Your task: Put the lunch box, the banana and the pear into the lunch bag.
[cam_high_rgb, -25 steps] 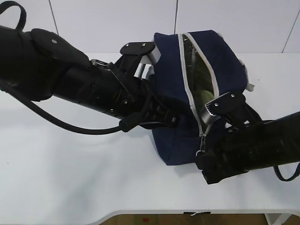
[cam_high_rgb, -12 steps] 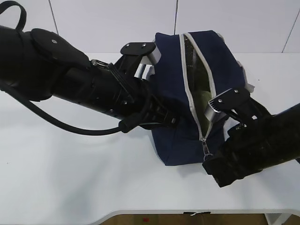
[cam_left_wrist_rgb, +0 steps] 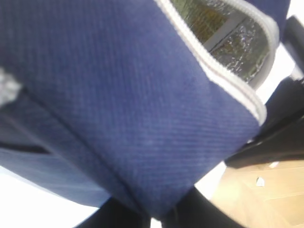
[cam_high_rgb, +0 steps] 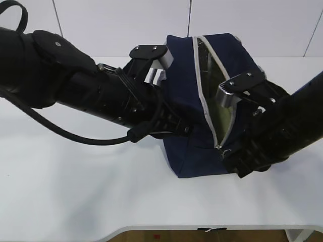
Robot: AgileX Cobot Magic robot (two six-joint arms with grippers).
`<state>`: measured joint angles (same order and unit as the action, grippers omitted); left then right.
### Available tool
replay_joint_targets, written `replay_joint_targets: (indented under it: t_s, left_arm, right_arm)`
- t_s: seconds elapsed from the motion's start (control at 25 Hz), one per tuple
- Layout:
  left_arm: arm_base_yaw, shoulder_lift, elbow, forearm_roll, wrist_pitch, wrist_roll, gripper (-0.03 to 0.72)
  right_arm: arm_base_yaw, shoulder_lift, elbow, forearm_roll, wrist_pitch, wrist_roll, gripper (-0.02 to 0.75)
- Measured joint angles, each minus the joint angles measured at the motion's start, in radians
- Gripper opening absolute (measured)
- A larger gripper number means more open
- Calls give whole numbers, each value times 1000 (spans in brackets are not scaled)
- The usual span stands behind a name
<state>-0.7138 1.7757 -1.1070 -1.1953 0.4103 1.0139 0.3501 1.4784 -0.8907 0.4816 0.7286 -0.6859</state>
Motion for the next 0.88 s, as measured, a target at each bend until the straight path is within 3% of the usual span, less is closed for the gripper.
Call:
replay_joint_targets:
  t_s: [0.88]
  left_arm:
    - [0, -1, 0, 7, 0, 2, -6]
  right_arm:
    - [0, 0, -204, -131, 195, 126, 6]
